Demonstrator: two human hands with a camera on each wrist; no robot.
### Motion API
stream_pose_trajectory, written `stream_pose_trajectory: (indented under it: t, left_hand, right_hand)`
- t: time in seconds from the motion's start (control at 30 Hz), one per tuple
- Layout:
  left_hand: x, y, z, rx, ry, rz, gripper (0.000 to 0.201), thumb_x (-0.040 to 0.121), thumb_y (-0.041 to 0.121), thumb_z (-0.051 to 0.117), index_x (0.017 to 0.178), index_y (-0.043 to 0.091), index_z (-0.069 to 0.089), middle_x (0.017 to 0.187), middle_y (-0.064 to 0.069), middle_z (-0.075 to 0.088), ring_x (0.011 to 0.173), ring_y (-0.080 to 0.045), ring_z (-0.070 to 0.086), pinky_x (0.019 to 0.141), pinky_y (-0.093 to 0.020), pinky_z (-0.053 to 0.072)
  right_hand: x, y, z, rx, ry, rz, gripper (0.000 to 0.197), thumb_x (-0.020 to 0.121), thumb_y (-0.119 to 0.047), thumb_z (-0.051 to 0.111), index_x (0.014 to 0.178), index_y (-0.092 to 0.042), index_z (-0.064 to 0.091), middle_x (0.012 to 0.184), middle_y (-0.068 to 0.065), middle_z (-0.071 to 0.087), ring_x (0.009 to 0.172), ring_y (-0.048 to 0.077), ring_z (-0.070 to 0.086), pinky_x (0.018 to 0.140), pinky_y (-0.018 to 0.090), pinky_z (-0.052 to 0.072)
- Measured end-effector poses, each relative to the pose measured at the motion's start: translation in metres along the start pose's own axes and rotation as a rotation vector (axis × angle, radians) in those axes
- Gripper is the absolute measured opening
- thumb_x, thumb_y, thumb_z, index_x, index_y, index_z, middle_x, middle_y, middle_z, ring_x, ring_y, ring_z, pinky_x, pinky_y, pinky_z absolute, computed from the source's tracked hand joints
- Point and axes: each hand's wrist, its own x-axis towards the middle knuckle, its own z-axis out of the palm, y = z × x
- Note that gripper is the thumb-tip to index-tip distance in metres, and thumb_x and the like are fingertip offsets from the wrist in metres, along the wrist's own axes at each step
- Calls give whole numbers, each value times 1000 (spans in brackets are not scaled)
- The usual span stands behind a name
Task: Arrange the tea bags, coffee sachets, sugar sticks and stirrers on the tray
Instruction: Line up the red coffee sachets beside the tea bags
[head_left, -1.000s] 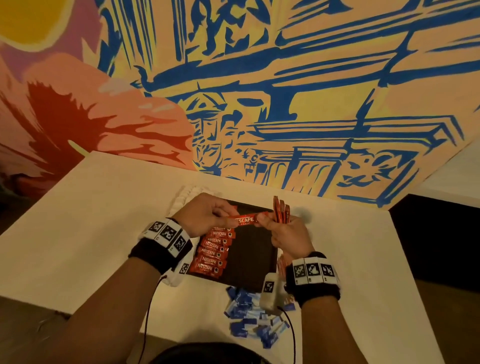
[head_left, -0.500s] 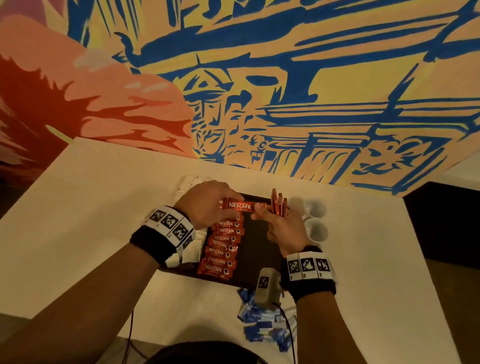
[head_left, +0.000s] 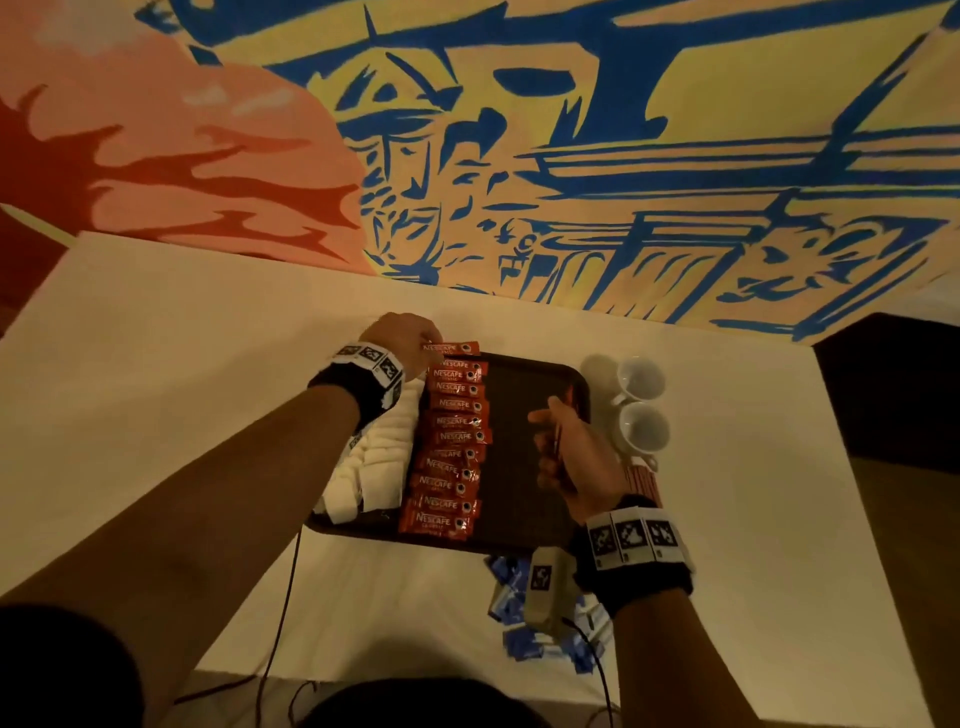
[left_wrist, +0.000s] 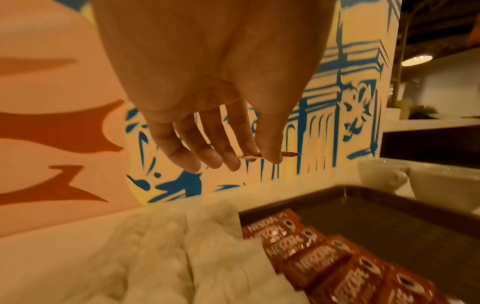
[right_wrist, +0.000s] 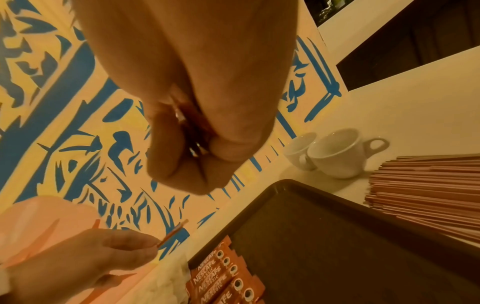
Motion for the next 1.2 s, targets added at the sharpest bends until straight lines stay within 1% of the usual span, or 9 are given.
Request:
stream_pose_trajectory:
  t: [0.13, 0.3, 0.47, 0.63, 0.8, 0.9, 1.0, 1.1, 1.2]
  left_hand:
    - [21, 1, 32, 197, -61, 22, 29, 90, 46, 68, 116, 34, 69, 125, -2, 56, 123, -29, 45, 104, -42, 40]
    - [41, 1, 53, 276, -86, 23, 30, 92, 31, 63, 122, 32, 66, 129, -6, 53, 126, -33, 41, 107, -47, 35]
    - [56, 4, 60, 330, -97, 38, 35, 93, 20, 57, 127, 27, 64, 132, -9, 50, 129, -35, 38, 108, -49, 36]
    - [60, 10, 63, 363, -88, 80, 34, 95, 21, 56, 129, 22, 63, 130, -9, 52, 128, -35, 39, 105, -47, 40]
    - [55, 16, 52, 266, -70, 56, 37, 95, 26, 62, 132, 24, 61, 133, -8, 52, 131, -34, 38, 105, -46, 39]
    - [37, 20, 38, 131, 27, 18, 40, 93, 34, 66, 132, 26, 60, 131, -7, 54, 129, -32, 41, 103, -43, 40]
    - [2, 25, 25, -36, 167, 1, 33, 94, 33, 63, 126, 25, 64, 123, -5, 59, 120, -29, 47, 100, -39, 40]
    - [-42, 32, 16, -175, 294, 14, 27, 94, 33, 63, 119, 24, 68, 112, -3, 65, 111, -27, 53, 94, -33, 39]
    - [-85, 40, 11, -321, 388, 39, 19, 93, 30, 67, 110, 23, 71, 100, 4, 67, 97, -15, 57, 83, -25, 39]
  right_hand:
    - [-1, 10, -7, 12, -9, 30, 36, 105, -42, 46, 112, -11, 63, 69, -2, 49, 51, 8, 42, 48, 24, 34]
    - [-2, 27, -24, 19, 27, 59, 39, 105, -43, 46, 110, -9, 64, 68, -1, 51, 48, 8, 41, 44, 23, 33]
    - [-7, 35, -29, 43, 46, 49, 41, 104, -43, 48, 108, -6, 64, 68, 0, 51, 48, 9, 40, 42, 22, 32]
    - [-10, 35, -33, 56, 38, 46, 45, 104, -45, 47, 110, -3, 63, 67, 0, 50, 47, 9, 40, 41, 23, 33]
    - [-13, 33, -37, 66, 20, 28, 44, 103, -45, 49, 112, -4, 62, 67, -1, 49, 48, 9, 39, 42, 24, 32]
    - [-18, 28, -36, 95, -17, 18, 35, 103, -37, 52, 114, -5, 60, 68, -1, 49, 47, 10, 36, 42, 23, 28]
    - [-26, 23, -36, 156, -101, 9, 25, 100, -28, 52, 116, -10, 54, 69, 0, 49, 46, 9, 34, 40, 22, 26]
    - [-34, 18, -35, 211, -179, 9, 28, 101, -28, 48, 119, -8, 54, 73, 1, 53, 48, 10, 37, 39, 22, 28]
    - [-43, 10, -35, 172, -231, -44, 32, 104, -29, 46, 121, -5, 58, 74, 3, 57, 51, 13, 47, 40, 24, 34]
